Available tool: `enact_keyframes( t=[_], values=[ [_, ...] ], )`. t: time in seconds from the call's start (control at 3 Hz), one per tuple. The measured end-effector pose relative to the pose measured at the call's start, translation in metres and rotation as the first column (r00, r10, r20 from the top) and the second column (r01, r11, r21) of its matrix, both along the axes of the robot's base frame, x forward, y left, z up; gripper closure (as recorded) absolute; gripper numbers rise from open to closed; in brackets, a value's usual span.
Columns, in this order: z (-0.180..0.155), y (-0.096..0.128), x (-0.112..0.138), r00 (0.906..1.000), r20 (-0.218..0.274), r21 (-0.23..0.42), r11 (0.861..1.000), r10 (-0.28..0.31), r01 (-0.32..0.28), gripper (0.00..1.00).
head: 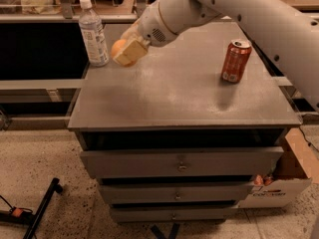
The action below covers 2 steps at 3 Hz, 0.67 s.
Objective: Move orange near blue plastic bottle
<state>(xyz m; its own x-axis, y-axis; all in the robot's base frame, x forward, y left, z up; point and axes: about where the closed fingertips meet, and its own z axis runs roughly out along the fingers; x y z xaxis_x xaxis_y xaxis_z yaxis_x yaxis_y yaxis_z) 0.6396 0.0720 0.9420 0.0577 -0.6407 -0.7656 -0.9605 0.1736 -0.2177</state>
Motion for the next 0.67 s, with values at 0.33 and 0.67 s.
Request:
enact_keyframes(
  t=[0.33,0.67],
  values=[
    [0.006,0.028,0.024,0.9992,0.032,0.025,0.999,0.022,-0.023,1.00],
    [-0.002,0.049,0.039,0.9990,0.037,0.037,0.999,0.025,-0.026,1.00]
  ],
)
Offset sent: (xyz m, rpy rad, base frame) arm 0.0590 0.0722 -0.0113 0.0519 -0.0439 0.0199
